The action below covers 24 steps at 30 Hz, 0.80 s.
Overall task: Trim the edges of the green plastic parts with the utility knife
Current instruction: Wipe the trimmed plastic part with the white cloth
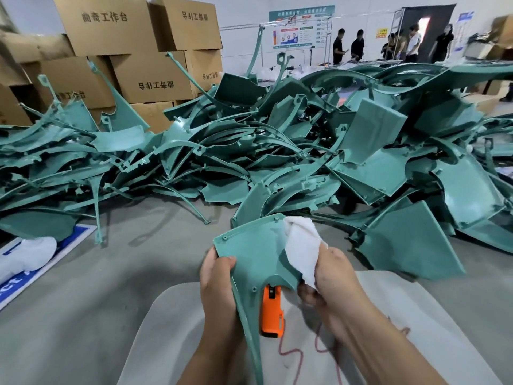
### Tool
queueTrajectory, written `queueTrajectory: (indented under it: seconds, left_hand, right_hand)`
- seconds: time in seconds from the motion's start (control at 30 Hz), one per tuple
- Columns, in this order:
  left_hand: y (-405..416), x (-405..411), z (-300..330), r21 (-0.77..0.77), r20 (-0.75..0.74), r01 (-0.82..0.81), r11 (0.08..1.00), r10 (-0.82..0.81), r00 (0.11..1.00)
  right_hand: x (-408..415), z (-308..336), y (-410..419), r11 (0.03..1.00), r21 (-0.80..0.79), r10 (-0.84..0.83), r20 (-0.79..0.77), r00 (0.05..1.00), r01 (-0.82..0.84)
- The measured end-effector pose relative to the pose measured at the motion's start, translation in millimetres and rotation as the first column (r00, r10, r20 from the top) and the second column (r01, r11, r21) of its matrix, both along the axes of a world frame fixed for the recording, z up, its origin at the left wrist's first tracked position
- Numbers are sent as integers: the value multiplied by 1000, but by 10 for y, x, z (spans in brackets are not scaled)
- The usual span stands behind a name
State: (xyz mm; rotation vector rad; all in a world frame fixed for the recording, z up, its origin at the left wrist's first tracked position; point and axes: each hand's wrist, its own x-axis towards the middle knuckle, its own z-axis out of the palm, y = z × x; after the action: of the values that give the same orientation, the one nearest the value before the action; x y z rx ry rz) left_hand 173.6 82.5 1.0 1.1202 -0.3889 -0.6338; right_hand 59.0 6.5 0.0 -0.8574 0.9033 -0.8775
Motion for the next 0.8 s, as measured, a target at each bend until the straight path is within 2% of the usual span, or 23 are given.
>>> queueTrajectory:
  seconds: [0.1, 0.27, 0.37, 0.5, 0.6, 0.67, 0.8]
  left_hand:
    - [-3, -36, 1, 6, -77, 12, 1000, -12, 997]
    - [-31, 7, -30, 73, -171, 69, 995, -56, 984]
    - [-47, 5, -11, 52, -194, 128, 990, -115, 974]
    - [-69, -1, -46, 65, -266, 168, 984, -145, 953]
    - [-66, 32, -65, 91, -304, 154, 984, -120, 945]
    - [-58, 77, -97, 107, -321, 130, 986, -90, 943]
    - [-6, 55, -106, 66, -533, 233, 970, -163, 830]
  right_hand:
    - [13, -16, 49, 996, 85, -31, 198, 980, 14]
    - [35, -26, 114, 999, 35, 3, 290, 957, -14]
    - [58, -15, 125, 996, -44, -65, 212, 975, 75]
    - [41, -51, 126, 915, -397, -76, 12, 997, 75]
    - [45, -44, 186, 904, -426, -37, 7, 999, 37]
    - [81, -19, 241, 866, -501, 1, -22, 1000, -12]
    - [86, -59, 273, 739, -651, 100, -149, 984, -174]
